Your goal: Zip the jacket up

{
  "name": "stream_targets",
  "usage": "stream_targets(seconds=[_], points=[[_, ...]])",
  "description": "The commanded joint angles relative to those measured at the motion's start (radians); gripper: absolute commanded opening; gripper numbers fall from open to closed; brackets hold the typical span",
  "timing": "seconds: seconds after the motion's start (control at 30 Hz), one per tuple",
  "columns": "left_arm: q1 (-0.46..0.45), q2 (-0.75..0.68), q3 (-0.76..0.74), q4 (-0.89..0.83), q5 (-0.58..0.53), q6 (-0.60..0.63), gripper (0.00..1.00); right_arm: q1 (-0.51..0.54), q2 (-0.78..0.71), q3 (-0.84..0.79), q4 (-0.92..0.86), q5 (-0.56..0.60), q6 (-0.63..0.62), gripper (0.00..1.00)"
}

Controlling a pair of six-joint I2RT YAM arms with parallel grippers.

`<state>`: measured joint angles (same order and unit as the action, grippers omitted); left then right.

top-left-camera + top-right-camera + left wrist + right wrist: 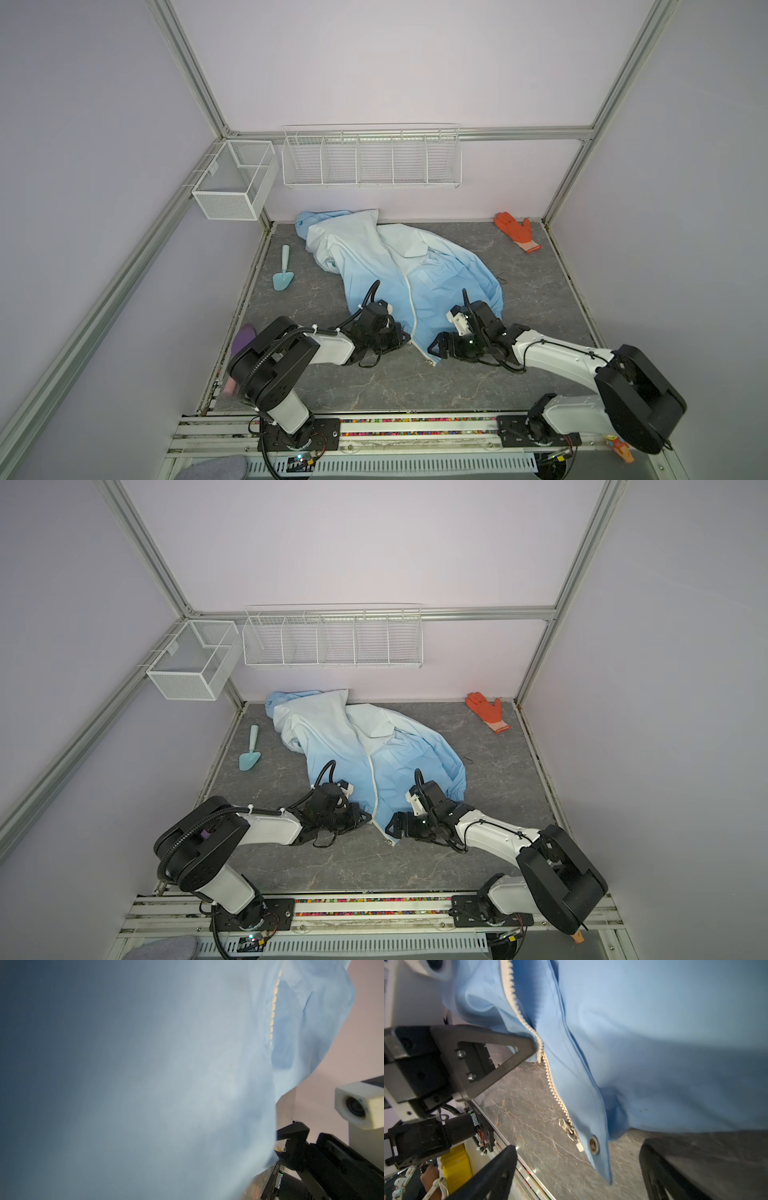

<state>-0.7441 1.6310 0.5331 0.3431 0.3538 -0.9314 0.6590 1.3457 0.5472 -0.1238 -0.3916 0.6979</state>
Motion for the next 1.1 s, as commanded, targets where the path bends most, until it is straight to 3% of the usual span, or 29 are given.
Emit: stream_targets(seconds=[0.0, 0.07, 0.13, 0.33, 0.5, 0.67, 0.9, 1.07], points=[[0.035, 0.003, 0.016, -0.091, -0.058, 0.009, 0.00, 0.005, 0.063, 0.009, -0.015, 0.002, -0.056, 0.97], [0.052, -0.001, 0.020, -0.111, -0.054, 0.018, 0.00, 0.006, 0.100, 0.024, -0.018, -0.001, -0.068, 0.98], [0.063, 0.000, 0.028, -0.132, -0.053, 0.029, 0.00, 0.004, 0.136, 0.035, -0.009, -0.004, -0.072, 0.92], [0.074, -0.031, 0.011, -0.120, -0.039, 0.009, 0.00, 0.018, 0.177, 0.051, 0.032, -0.025, -0.038, 0.56], [0.072, -0.231, -0.008, -0.255, -0.086, -0.010, 0.00, 0.120, 0.163, 0.087, 0.023, 0.029, 0.021, 0.31], [0.072, -0.409, -0.044, -0.348, -0.105, -0.041, 0.00, 0.228, 0.225, 0.138, 0.099, 0.055, 0.131, 0.24], [0.065, -0.322, -0.156, -0.178, -0.060, -0.117, 0.00, 0.296, 0.336, 0.209, 0.185, 0.060, 0.216, 0.19], [0.061, -0.291, -0.167, -0.138, -0.088, -0.123, 0.00, 0.316, 0.351, 0.211, 0.211, 0.059, 0.245, 0.22]])
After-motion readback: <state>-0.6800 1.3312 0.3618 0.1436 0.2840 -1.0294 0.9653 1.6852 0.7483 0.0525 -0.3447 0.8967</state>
